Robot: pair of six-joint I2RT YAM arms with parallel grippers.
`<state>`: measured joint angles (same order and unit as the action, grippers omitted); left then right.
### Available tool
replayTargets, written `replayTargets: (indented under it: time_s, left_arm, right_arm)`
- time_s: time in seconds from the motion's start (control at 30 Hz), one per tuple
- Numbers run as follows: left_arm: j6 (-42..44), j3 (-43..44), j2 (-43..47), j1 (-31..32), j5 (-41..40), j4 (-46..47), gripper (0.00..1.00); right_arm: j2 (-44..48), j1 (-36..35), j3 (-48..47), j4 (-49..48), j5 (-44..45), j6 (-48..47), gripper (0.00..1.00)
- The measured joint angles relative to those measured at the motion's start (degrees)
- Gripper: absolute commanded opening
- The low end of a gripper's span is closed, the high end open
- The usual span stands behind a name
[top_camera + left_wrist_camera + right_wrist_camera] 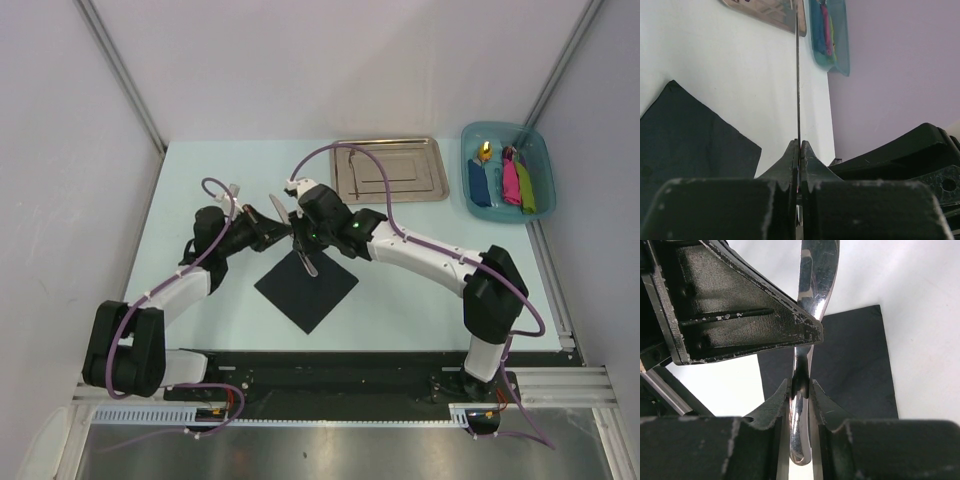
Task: Place the utensils on the paper napkin and roll it up
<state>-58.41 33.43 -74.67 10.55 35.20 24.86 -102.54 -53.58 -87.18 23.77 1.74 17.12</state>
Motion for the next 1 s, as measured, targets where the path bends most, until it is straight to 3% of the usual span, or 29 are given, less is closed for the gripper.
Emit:
replayTargets:
  time_s: [0.07,0.37,0.6,1.0]
  left_arm:
    - [0.1,0.0,0.0,0.0,0.0,-0.3,0.00]
    - [3.0,0.0,0.0,1.1,-0.5,-4.1,0.00]
    - [3.0,0.0,0.0,1.3,-0.4,-4.6,0.00]
    - [3.4,-0.3,0.0,1.3,-0.2,-4.6,0.00]
  right_arm:
    - [-0.1,0.2,0.0,0.0,-0.6,0.1,0.27]
    - [-0.8,0.8,-2.3,-0.2,-4.0,0.5,0.26]
    - [-2.3,1.0,-3.0,0.0,-5.0,0.9,0.37]
    - [-2.4,1.7,-2.7,1.1,-4.6,0.8,0.38]
